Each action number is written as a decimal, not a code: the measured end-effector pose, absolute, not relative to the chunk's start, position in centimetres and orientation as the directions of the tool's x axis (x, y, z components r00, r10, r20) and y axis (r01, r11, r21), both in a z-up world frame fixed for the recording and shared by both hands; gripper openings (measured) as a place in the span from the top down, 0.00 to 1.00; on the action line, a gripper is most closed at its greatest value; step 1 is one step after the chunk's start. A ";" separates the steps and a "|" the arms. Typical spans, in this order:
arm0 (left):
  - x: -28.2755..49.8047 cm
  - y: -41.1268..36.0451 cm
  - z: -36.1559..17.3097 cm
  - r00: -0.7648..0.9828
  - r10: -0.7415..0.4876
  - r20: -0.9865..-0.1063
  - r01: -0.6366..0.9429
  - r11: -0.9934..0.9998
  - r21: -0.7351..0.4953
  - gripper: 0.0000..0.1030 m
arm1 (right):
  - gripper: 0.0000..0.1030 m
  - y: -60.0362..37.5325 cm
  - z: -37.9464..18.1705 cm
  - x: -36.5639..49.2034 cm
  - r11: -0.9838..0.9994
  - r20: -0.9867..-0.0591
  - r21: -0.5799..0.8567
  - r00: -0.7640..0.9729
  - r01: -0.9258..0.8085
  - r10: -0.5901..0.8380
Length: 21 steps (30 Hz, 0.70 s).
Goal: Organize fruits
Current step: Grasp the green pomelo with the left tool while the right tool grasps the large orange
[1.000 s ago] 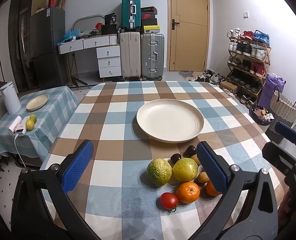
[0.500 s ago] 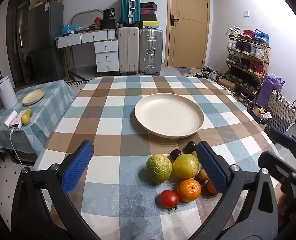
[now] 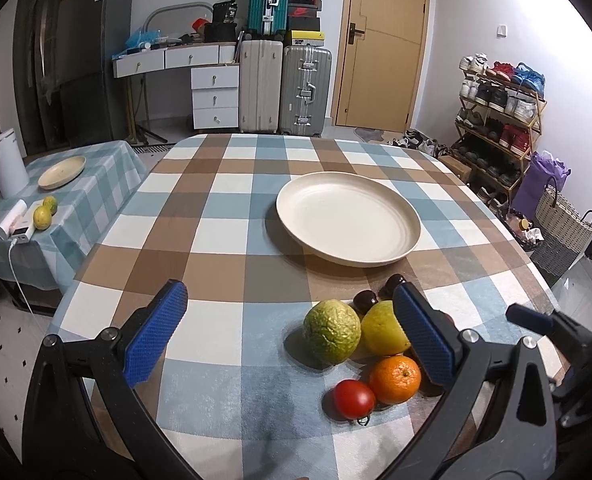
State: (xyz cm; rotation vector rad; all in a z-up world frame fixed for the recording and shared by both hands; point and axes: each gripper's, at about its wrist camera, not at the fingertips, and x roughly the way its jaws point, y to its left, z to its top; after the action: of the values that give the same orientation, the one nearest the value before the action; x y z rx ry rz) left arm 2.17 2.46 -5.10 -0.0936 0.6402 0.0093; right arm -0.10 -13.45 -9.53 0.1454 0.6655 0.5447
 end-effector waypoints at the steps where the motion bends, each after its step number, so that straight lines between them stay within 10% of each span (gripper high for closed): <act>1: 2.3 2.6 -5.3 0.800 -0.019 -0.599 -0.040 0.996 -0.084 0.00 | 0.00 -13.4 -9.8 0.0 0.850 -0.552 0.300 0.647 -0.434 0.525; 13: 3.7 3.7 -6.6 0.780 -0.014 -0.625 -0.064 0.993 -0.102 0.00 | 0.16 -12.1 -12.6 0.3 0.835 -0.631 0.307 0.559 -0.457 0.538; 21: 4.3 4.4 -7.1 0.772 -0.012 -0.636 -0.077 0.991 -0.111 0.00 | 0.54 -12.2 -13.5 0.5 0.850 -0.664 0.312 0.542 -0.425 0.515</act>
State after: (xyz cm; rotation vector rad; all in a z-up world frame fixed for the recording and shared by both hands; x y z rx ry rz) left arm 4.27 4.37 -7.11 -0.1339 0.6889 0.0355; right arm 0.49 -12.22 -13.45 0.1177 0.8274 0.5598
